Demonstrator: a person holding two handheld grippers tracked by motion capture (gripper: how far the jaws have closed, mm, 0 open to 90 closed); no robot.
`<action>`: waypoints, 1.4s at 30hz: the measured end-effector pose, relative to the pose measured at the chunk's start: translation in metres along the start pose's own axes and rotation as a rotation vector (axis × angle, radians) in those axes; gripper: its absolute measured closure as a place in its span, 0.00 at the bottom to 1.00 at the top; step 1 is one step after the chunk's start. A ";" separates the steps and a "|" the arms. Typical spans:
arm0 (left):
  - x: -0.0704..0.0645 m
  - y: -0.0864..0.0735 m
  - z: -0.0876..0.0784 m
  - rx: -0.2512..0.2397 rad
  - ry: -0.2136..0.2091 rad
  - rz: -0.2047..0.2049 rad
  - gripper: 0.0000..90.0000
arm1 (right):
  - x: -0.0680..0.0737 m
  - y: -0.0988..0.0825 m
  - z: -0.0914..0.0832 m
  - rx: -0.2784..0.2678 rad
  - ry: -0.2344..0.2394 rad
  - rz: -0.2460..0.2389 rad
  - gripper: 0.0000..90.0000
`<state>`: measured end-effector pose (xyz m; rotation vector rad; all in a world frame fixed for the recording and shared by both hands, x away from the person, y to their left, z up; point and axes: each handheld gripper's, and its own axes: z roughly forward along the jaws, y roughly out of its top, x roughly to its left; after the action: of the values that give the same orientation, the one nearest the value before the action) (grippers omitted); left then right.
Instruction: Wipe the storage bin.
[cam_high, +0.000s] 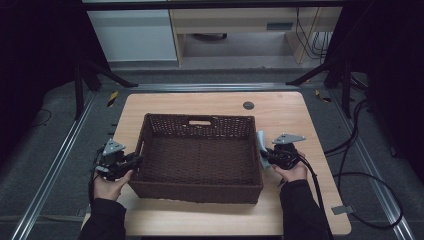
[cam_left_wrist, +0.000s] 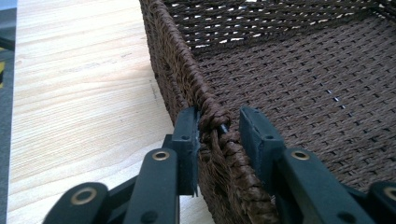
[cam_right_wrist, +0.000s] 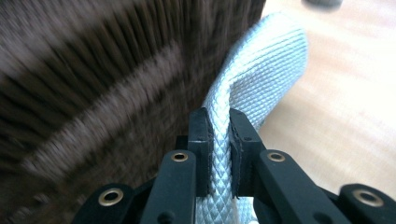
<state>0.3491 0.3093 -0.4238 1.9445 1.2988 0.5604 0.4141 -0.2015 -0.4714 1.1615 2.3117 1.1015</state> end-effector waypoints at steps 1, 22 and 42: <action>0.000 0.000 0.000 0.000 0.004 0.000 0.77 | 0.000 -0.003 0.003 0.016 0.001 0.006 0.91; 0.002 0.007 0.010 -0.013 0.021 -0.007 0.78 | 0.010 0.019 -0.024 -0.082 0.006 -0.049 0.91; -0.002 0.000 0.001 0.004 -0.001 0.016 0.72 | 0.015 0.012 -0.041 -0.130 0.015 -0.035 0.91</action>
<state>0.3489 0.3069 -0.4241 1.9600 1.2861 0.5654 0.3874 -0.2055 -0.4352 1.0641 2.2254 1.2314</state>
